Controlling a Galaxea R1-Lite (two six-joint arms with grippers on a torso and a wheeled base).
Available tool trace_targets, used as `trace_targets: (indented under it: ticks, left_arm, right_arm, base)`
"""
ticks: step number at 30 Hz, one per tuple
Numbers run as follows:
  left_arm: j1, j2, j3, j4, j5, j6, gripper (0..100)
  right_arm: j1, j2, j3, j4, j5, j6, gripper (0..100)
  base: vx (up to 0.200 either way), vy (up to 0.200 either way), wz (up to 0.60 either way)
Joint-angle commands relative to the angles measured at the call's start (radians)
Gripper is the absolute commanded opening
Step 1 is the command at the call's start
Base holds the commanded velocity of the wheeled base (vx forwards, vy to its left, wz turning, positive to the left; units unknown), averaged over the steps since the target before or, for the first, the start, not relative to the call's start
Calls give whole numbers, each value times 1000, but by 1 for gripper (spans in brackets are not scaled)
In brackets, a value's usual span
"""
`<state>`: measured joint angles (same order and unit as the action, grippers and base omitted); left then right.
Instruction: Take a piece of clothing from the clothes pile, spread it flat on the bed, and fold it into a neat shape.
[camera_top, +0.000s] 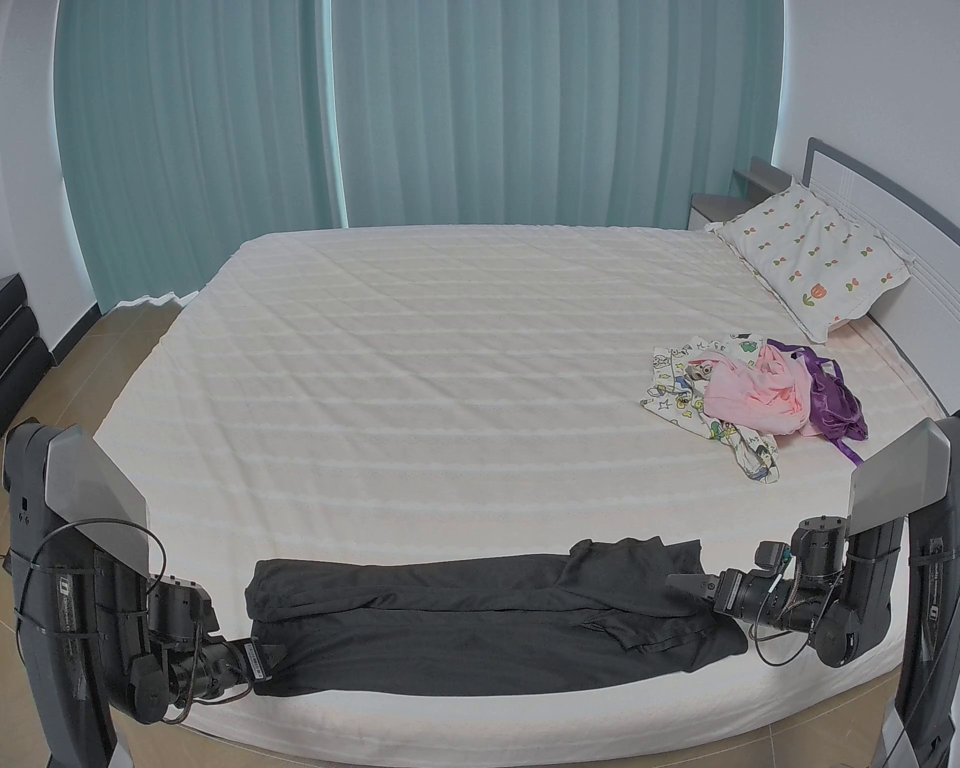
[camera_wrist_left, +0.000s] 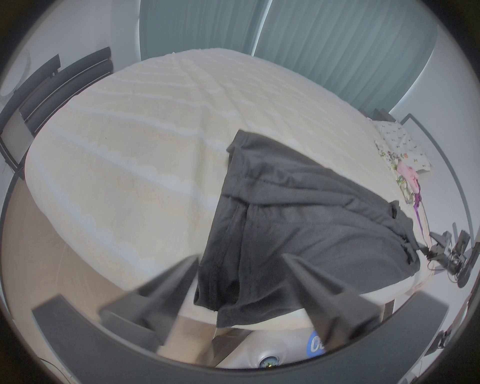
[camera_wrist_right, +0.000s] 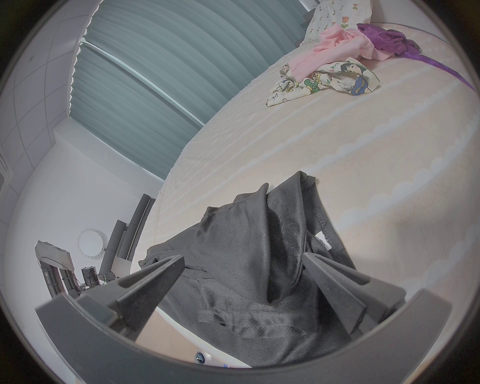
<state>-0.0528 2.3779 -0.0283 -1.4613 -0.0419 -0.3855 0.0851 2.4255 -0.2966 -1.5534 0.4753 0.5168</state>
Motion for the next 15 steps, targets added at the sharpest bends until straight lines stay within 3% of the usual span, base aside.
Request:
trace_targets:
  ticks: [1, 5, 8, 15]
  left_arm:
    - [33, -46, -1, -27, -13, -9, 100]
    - [62, -105, -35, -39, -27, -32, 100]
    - [53, -126, -79, -31, -27, -118, 100]
    - [-75, -55, -168, -24, 25, -273, 100]
  right_arm:
    - [1, -2, -3, -4, 0, 0, 100]
    - [-1, -8, -4, -4, 2, 2, 100]
    - [-1, -8, -4, -4, 2, 2, 100]
    - [1, -3, -6, -4, 2, 2, 100]
  base:
    - [0, 0, 0]
    - [0, 0, 0]
    - [0, 0, 0]
    - [0, 0, 0]
